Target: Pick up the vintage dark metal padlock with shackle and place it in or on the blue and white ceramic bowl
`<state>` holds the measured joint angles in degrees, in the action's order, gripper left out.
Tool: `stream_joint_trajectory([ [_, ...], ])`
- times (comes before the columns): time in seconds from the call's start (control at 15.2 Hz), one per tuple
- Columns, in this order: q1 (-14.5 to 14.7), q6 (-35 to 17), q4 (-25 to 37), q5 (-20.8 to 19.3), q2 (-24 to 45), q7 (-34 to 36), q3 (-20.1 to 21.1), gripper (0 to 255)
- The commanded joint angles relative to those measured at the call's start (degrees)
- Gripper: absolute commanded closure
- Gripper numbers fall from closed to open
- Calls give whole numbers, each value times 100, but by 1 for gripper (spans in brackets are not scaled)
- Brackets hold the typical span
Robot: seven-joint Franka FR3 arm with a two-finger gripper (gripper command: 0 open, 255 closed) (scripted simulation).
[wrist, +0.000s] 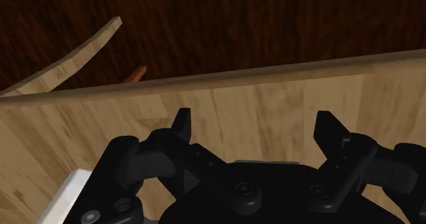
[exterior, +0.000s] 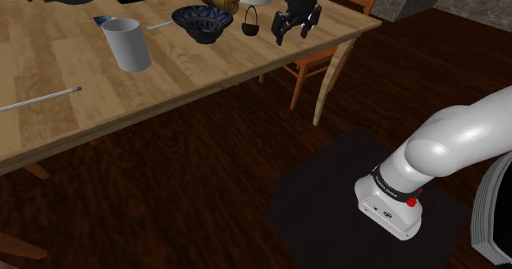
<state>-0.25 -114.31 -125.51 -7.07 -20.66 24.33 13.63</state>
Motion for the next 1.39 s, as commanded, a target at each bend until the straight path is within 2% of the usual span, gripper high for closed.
stream_joint_trajectory([
  [0.0,-59,-228,293,-188,341,334,153,0],
  [0.33,-172,-558,1140,-821,1169,1178,492,0],
  [0.66,-166,-631,2138,-1605,2014,1996,724,0],
  [1.32,-212,-1078,1957,-1798,2300,2114,647,0],
])
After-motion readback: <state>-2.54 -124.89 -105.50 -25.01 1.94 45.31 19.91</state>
